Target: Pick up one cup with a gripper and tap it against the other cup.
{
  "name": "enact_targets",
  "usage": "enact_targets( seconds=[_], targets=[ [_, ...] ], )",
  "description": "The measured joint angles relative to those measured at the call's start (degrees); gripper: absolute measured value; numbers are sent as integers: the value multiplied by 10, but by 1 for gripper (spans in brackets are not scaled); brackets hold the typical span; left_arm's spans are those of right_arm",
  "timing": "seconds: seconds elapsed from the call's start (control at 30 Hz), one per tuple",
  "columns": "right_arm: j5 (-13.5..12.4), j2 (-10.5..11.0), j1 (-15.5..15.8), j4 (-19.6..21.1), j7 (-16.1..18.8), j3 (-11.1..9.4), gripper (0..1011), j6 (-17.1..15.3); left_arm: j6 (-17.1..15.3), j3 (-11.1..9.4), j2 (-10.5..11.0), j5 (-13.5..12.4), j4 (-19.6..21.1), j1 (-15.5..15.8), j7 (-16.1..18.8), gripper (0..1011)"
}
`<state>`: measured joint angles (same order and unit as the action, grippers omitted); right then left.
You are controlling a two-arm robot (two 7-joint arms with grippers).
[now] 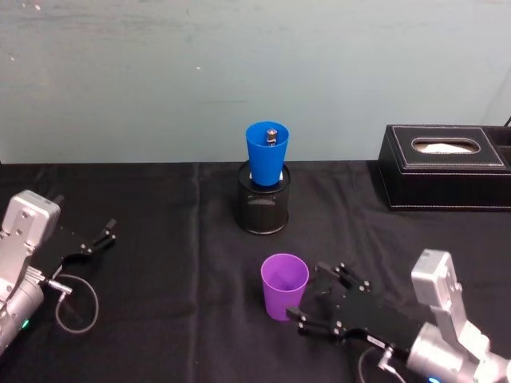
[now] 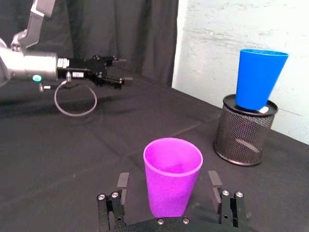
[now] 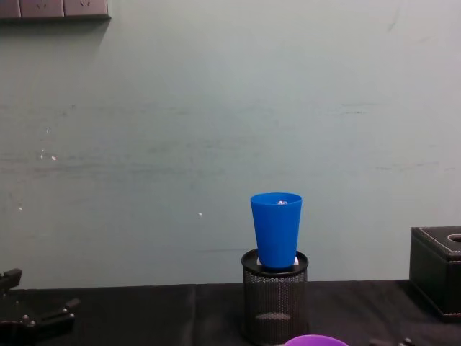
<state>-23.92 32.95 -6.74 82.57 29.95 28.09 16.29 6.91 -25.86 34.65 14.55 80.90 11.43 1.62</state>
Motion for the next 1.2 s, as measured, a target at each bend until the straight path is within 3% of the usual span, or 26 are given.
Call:
enact_targets(
  seconds=[0.37,1.2],
  targets=[
    [-15,-44,-35,-36,20,-5,1003,-43,0,0,0,0,0,0,0,1000],
    [27,-85,-57,-71,31,-15,1003,-59,0,0,0,0,0,0,0,1000]
  ],
)
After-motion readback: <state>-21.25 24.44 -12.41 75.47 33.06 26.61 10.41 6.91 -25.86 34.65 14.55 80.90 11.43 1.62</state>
